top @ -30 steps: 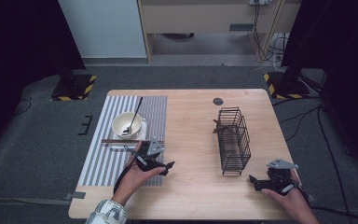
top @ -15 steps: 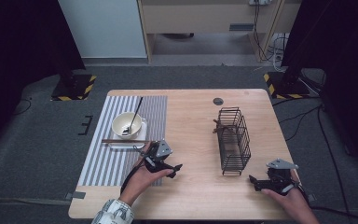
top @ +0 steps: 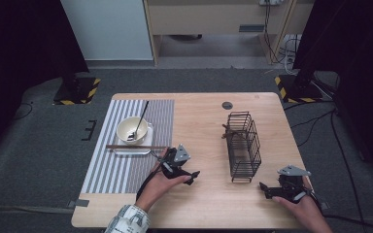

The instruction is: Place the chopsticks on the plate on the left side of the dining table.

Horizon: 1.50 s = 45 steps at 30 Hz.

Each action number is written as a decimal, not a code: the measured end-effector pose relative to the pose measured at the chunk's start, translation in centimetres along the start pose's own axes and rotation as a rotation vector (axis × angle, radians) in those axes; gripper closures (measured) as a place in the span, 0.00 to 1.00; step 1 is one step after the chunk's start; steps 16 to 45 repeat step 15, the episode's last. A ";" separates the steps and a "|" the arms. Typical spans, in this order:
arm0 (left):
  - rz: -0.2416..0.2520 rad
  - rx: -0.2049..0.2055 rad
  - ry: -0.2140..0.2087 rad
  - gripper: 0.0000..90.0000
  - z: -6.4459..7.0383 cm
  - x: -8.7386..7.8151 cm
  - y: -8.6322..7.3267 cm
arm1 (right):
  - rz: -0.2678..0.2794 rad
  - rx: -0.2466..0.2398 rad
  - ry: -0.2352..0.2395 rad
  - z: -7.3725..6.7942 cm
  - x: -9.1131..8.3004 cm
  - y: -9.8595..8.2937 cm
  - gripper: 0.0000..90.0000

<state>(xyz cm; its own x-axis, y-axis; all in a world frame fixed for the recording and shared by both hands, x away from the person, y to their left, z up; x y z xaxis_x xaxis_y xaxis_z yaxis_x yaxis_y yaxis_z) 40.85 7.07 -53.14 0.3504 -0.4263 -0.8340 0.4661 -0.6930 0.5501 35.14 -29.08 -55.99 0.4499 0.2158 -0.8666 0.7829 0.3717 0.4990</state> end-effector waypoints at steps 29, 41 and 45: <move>-0.069 -0.042 -0.035 0.01 0.4 4.1 1.3 | -0.001 -0.002 0.001 0.0 0.0 0.0 0.00; -0.069 -0.042 -0.035 0.01 0.4 4.1 1.3 | -0.001 -0.002 0.001 0.0 0.0 0.0 0.00; -0.069 -0.042 -0.035 0.01 0.4 4.1 1.3 | -0.001 -0.002 0.001 0.0 0.0 0.0 0.00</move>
Point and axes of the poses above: each handheld gripper's, and its own axes: x roughly forward along the jaws, y roughly out of its top, z roughly to its right, the point moved 3 cm from there along x, roughly forward along the jaws, and after that the axes turned 15 degrees about -z, right-handed, at the moved point
